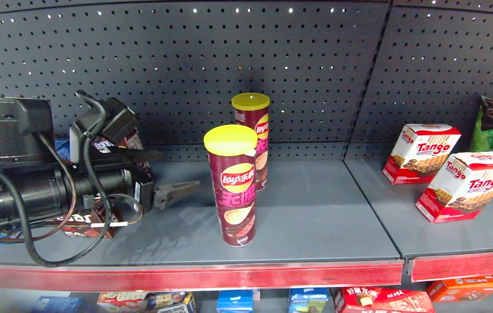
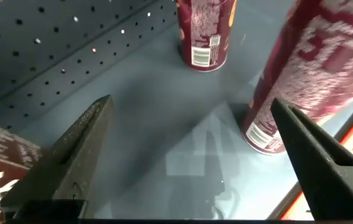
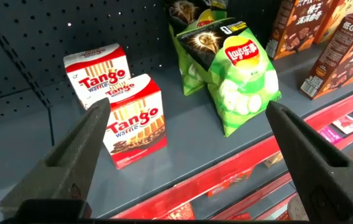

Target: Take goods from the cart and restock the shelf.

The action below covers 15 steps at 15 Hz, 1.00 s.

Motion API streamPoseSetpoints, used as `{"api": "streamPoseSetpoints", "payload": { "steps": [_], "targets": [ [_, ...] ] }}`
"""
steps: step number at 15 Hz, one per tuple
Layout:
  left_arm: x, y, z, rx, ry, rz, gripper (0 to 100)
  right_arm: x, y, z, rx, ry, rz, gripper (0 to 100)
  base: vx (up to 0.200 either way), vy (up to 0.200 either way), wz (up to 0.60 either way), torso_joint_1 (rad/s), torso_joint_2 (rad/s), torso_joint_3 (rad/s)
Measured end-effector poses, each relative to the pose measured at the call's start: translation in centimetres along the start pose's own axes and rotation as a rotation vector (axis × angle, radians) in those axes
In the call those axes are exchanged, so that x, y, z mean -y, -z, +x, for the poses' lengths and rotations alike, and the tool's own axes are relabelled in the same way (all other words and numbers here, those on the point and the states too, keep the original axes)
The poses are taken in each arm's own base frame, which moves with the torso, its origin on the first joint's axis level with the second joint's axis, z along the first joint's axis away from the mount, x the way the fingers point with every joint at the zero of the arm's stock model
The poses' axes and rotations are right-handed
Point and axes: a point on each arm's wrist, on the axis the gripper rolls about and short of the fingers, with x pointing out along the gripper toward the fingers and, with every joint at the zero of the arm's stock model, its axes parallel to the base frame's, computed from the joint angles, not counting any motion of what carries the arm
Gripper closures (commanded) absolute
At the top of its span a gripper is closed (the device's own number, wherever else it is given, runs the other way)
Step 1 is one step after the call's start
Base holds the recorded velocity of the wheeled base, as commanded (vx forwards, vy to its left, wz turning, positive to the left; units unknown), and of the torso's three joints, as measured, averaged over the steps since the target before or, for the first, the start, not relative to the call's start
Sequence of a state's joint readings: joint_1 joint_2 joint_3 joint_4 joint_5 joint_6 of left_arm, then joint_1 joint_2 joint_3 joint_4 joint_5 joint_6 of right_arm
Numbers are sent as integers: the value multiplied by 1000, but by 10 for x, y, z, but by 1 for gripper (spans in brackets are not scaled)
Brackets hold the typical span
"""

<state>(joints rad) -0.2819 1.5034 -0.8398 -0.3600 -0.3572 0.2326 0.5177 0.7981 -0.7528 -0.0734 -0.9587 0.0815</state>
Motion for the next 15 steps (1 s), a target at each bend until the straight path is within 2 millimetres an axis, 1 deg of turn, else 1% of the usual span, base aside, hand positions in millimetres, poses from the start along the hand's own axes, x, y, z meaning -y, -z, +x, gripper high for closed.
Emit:
{"api": "streamPoseSetpoints", "payload": {
  "steps": [5,10,15],
  "targets": [
    [-1,6,12,-31,15,9,0,0,1,0,-1,0,0,0,0,0,0,0,0,0],
    [3,5,25,-36,45,16,0,1,2,0,0,5,0,0,0,0,0,0,0,0],
    [8,7,35,-50,71,17,0,2,5,-1,-3,8,-4,0,0,0,0,0,0,0]
  ]
}}
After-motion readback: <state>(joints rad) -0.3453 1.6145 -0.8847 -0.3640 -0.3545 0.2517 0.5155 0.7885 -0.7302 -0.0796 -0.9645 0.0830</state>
